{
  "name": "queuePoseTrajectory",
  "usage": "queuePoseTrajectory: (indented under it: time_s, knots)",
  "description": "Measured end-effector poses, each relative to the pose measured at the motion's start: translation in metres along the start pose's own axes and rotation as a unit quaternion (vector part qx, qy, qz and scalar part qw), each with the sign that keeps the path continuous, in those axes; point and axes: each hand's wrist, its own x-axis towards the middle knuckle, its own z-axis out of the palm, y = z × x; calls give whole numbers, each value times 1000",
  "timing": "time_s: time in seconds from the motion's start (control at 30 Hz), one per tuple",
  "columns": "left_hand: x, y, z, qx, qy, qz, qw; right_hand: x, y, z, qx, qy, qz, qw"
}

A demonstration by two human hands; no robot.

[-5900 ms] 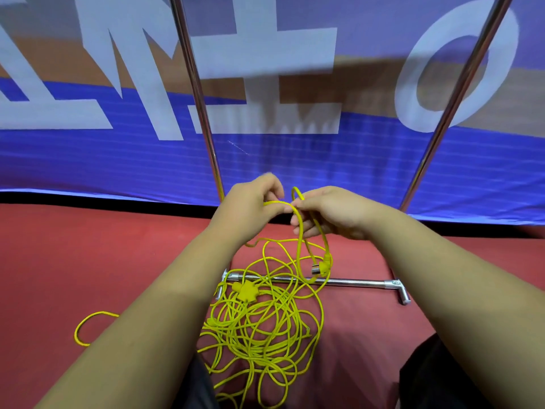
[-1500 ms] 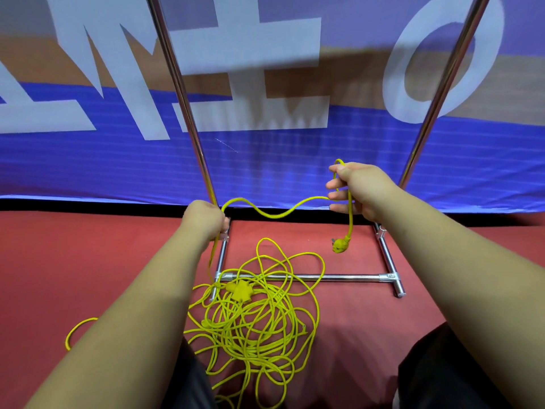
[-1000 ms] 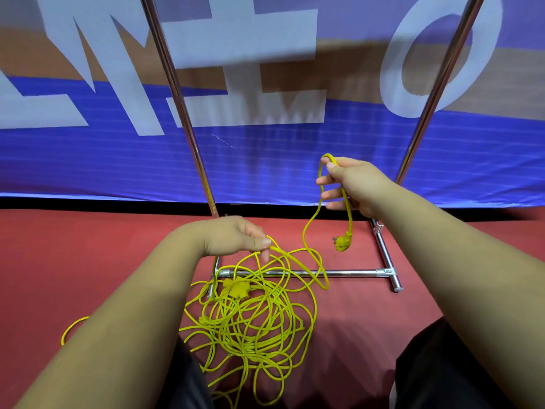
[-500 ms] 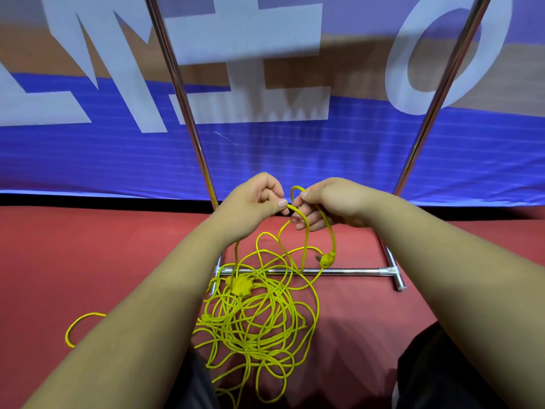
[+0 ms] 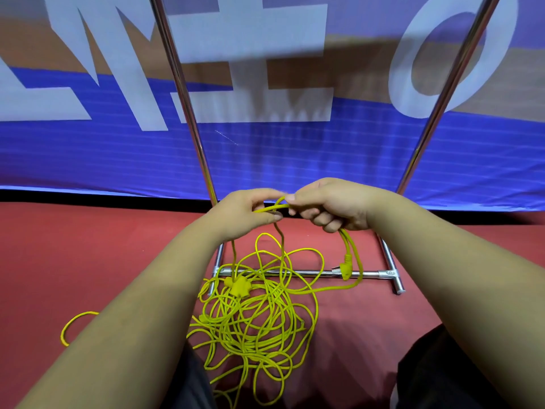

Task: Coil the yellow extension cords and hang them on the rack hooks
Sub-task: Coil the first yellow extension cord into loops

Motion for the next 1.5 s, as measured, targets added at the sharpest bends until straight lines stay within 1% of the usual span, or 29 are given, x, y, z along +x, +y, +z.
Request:
queuePoseTrajectory:
  time_s: [0.07,0.17,0.23,0.27,0.33,0.4,0.47,0.6,0.67,0.8,0.9,0.97,1.03,1.07,1.1,1.2,1.3,1.37,1.4,1.47,1.5]
  knots:
    - [3,0,3,28,11,-8,1000,-2,-2,1,-13,-11,7,1000]
    - [8,3,2,110,100,-41,988,-1,-1,2,-19,1,18,1000]
    - [10,4,0,162,137,-44,976,0,0,2,-20,5,13,1000]
    - [11,4,0,171,148,-43,973,0,0,2,-23,7,7,1000]
    - [12,3,0,164,154,-37,974,-1,0,1,-31,11,-2,999]
    - [13,0,-1,158,142,-27,977,-2,0,0,-42,7,-3,999]
    - [13,-4,-4,184,137,-29,973,-1,1,0,-48,-1,3,999]
    - [13,-9,-7,303,129,-15,944,1,2,1,-65,-6,24,998]
    - [14,-8,-7,349,144,-5,926,1,2,1,-83,-11,30,996]
    - [17,-6,-7,397,167,-26,902,3,0,-1,-110,2,35,993]
    - [17,-7,-4,392,166,-41,904,5,2,-2,-140,19,36,989]
    - [16,-11,-1,344,165,-57,923,7,6,-2,-132,31,23,990]
    - [14,-20,-1,230,159,-86,956,9,8,-4,-104,44,4,994]
    - [13,-26,-3,170,156,-100,968,8,8,-6,-84,53,-4,995]
    - [11,-33,-4,134,153,-110,973,7,7,-8,-61,63,-10,996]
    - [8,-54,-10,111,136,-141,974,3,5,-16,16,100,-26,994]
    - [5,-74,-12,112,104,-170,974,4,7,-24,116,139,-40,983]
    - [2,-90,-13,145,91,-181,968,5,9,-30,197,175,-53,963]
    - [0,-99,-14,167,83,-191,964,5,9,-34,240,198,-63,948]
    - [-4,-114,-17,206,46,-241,947,3,11,-45,336,256,-89,902]
    - [-6,-119,-18,238,13,-278,931,2,12,-52,382,285,-103,873]
